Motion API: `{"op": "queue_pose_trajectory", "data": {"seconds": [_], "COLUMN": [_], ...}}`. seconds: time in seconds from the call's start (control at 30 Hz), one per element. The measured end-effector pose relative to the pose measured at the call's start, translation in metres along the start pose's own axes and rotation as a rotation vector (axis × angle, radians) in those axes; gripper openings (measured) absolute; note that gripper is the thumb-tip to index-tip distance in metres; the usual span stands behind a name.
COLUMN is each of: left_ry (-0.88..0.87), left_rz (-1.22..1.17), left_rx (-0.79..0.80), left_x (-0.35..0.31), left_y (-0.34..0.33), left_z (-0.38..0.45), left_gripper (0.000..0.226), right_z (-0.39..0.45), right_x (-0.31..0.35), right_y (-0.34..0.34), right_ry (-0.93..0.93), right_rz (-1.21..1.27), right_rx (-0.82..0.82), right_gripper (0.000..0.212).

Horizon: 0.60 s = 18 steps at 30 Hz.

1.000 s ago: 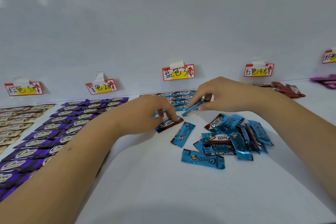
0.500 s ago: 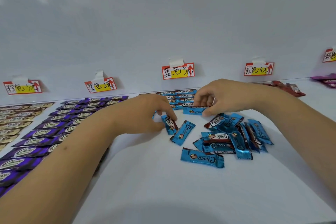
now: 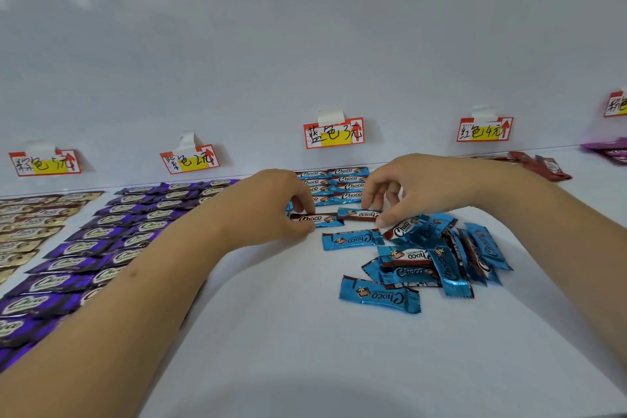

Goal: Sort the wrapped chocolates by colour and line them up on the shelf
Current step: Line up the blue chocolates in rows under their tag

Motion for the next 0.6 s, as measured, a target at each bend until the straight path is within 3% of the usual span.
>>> {"op": "queue_pose_trajectory", "data": {"seconds": [0.17,0.37,0.53,0.6], "left_ry": [0.015,0.027,0.03,0.03], "left_rz": [-0.003,-0.017,-0.031,-0.032], "left_rx": [0.001,0.012,0.01,0.012], "left_x": [-0.001,-0.003,-0.003,-0.004], "left_y": [0.0,-0.001,-0.002,-0.001], "left_z": [0.0,0.002,0.002,0.002], "left_gripper": [0.026,0.026,0.026,0.025], "right_z": [-0.001,-0.008,-0.013,-0.014], "right_x": [0.001,0.001,0.004,0.009], "right_y": [-0.001,0.008,0.011,0.008], "right_ry": [-0.031,-0.051,-0.077,-0.074], "right_rz": [0.007,0.016,0.344,0.468], "right_rx": [-0.002,-0.053,-0.095,-0.085], "right_gripper": [0.029,0.016,0.056,0.05]}}
Point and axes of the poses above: each hand's wrist, its own z-axis towards the middle knuckle, its own y-axis out of the back of the hand, x = y × z, the point moved 4 cm from there along z, towards the middle knuckle, and after that the axes turned 7 degrees about x, right-handed, at the moved point
